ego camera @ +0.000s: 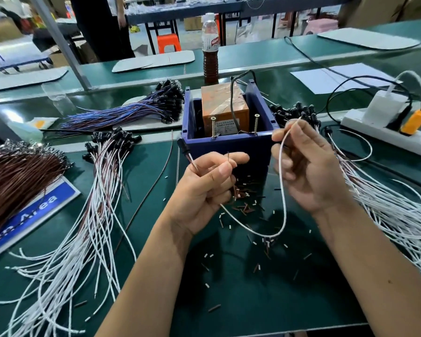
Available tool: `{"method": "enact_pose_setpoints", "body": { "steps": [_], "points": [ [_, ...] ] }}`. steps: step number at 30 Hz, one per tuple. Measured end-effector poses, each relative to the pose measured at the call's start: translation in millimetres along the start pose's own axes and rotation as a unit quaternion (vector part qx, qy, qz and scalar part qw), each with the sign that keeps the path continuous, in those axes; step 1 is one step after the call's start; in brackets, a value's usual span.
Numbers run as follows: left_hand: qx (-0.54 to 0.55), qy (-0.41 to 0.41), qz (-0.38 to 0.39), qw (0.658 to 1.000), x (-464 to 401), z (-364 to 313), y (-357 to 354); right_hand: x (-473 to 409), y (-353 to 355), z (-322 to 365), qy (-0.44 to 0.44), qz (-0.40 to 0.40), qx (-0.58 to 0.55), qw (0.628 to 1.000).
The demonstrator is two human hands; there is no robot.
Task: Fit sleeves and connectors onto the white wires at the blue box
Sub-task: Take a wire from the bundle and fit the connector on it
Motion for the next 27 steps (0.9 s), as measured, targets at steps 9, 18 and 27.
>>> {"method": "enact_pose_setpoints", "body": {
  "steps": [9,18,27],
  "points": [
    [-0.056,-0.129,-0.251,0.958,-1,-17,18,4,6,4,0.240,-0.123,0.376,0.887],
    [-0.134,-0.142,-0.322,0.926,0,-13,18,15,-8,5,0.343,-0.130,0.491,0.790],
    [-0.203,-0.181,-0.399,0.876,4,-12,19,18,-15,-3,0.347,-0.108,0.566,0.740]
  ]
}}
Point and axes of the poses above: each hand's wrist, its own x-axis away from the middle knuckle, its own y-axis out of the back of the hand, z = x × y, the point moved 4 cm from there along -x, towards the middle knuckle, and after that the axes turned 14 degrees about -x, right-handed, at the moved point
